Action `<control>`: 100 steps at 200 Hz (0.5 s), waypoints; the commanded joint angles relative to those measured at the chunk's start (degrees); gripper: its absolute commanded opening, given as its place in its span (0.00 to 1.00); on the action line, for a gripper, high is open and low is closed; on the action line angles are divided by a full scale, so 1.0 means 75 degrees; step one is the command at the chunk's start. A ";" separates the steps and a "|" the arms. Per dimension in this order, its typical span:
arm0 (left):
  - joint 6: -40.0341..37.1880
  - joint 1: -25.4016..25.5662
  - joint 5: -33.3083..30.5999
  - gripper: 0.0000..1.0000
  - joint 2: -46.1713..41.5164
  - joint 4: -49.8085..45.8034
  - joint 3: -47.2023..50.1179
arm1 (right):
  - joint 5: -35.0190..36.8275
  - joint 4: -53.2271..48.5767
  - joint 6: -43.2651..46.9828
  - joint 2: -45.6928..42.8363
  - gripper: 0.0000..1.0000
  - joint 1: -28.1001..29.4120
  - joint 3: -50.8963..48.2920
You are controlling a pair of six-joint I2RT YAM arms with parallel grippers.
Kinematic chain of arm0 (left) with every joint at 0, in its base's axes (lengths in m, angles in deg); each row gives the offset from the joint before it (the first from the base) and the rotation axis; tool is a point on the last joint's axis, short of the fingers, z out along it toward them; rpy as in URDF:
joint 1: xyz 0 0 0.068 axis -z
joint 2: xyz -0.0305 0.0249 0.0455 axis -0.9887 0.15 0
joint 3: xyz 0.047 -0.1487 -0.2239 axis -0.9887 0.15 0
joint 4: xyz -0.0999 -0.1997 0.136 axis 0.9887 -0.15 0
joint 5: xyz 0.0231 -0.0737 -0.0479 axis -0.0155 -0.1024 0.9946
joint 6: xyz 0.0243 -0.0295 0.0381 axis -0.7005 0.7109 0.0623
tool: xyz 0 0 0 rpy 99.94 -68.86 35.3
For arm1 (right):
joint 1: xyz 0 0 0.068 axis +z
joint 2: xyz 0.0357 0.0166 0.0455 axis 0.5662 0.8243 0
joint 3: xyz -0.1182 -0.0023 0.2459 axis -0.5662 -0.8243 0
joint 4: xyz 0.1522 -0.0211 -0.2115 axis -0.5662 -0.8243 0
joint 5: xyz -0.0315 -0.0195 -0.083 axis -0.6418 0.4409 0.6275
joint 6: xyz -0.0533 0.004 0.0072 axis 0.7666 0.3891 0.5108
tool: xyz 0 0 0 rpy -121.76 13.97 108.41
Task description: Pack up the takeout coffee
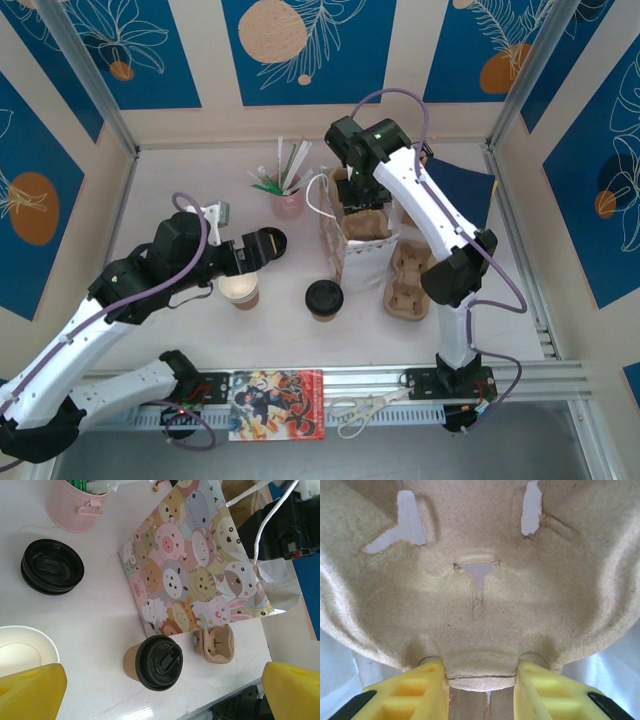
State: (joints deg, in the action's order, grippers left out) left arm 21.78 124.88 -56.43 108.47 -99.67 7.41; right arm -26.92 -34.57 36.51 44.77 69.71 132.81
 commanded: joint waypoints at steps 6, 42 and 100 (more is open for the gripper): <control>-0.0166 -0.0128 0.0181 1.00 0.0039 0.0157 0.0116 | 0.0323 -0.0462 -0.0047 -0.0482 0.34 0.0131 -0.0105; -0.0119 -0.0140 0.0226 1.00 0.0043 0.0192 0.0164 | 0.0367 -0.0420 0.0015 -0.0490 0.34 0.0190 -0.0198; -0.0390 -0.0249 0.0276 1.00 0.0188 0.0250 0.0069 | 0.0172 -0.0205 0.0087 -0.0420 0.34 0.0058 -0.0765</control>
State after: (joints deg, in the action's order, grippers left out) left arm 21.46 124.47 -55.78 108.99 -99.04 8.11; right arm -25.00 -34.72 36.75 42.17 70.56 127.72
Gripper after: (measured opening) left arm 0.998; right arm 0.340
